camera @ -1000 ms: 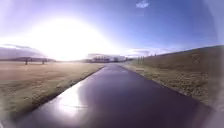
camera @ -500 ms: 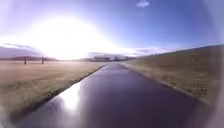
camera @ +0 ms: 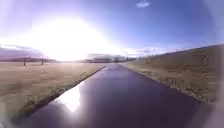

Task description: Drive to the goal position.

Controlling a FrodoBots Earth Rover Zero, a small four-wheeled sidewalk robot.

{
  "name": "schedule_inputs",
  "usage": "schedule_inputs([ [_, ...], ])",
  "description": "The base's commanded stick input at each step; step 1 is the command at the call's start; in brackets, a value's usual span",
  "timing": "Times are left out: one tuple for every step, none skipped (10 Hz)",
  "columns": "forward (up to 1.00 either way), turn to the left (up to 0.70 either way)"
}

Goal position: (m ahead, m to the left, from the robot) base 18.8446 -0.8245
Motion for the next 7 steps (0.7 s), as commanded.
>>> schedule_inputs([
  [1.0, 0.0],
  [1.0, 0.0],
  [1.0, 0.0],
  [1.0, 0.0],
  [1.0, 0.0],
  [1.0, 0.0],
  [1.0, 0.0],
])
